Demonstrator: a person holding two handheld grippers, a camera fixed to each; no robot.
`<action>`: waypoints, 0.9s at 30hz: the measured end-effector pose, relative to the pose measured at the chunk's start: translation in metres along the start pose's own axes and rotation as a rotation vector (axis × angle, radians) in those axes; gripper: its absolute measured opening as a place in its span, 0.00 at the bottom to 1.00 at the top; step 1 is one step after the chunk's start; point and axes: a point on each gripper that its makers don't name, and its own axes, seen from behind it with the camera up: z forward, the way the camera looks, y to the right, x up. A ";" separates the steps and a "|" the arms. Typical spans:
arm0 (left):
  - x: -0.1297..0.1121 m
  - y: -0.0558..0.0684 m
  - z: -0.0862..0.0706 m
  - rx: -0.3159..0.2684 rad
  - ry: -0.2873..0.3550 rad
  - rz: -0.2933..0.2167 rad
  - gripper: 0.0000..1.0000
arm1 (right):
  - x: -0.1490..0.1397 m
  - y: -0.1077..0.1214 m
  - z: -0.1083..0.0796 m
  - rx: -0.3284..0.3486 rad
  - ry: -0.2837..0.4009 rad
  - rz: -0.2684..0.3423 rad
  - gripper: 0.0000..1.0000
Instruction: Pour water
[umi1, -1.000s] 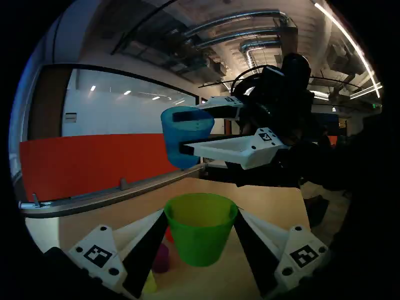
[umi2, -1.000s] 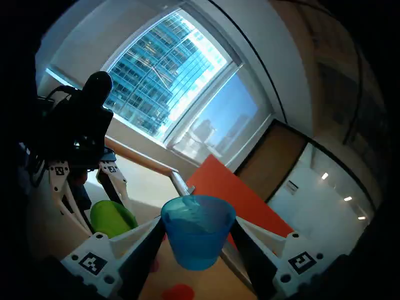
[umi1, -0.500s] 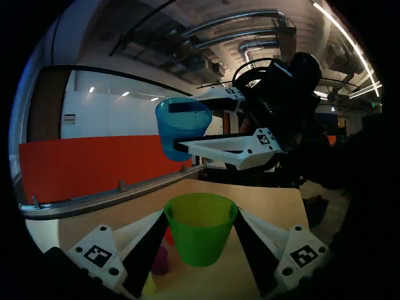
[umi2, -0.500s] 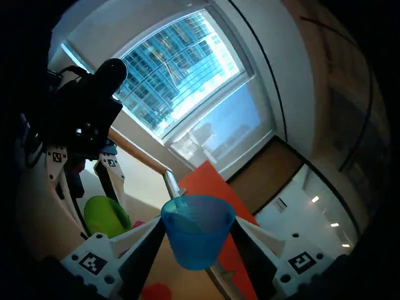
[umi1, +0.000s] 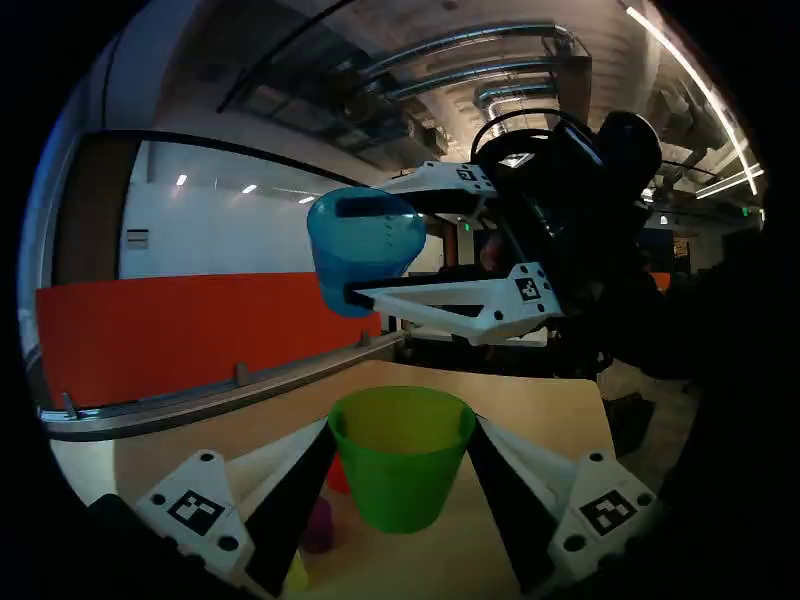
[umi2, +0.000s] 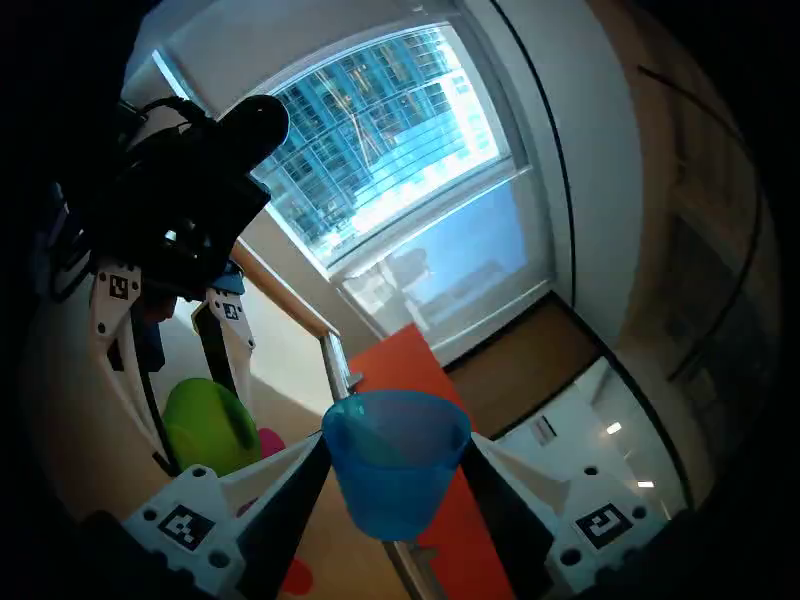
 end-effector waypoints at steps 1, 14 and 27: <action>-0.001 0.000 0.000 0.000 0.000 -0.002 0.88 | 0.001 0.001 0.000 -0.003 0.002 -0.005 0.89; 0.001 0.002 0.000 -0.003 0.009 -0.013 0.87 | 0.004 0.008 -0.002 -0.017 0.004 -0.101 0.89; 0.004 0.004 -0.003 -0.005 0.011 -0.014 0.88 | 0.006 0.016 -0.003 -0.043 0.003 -0.165 0.89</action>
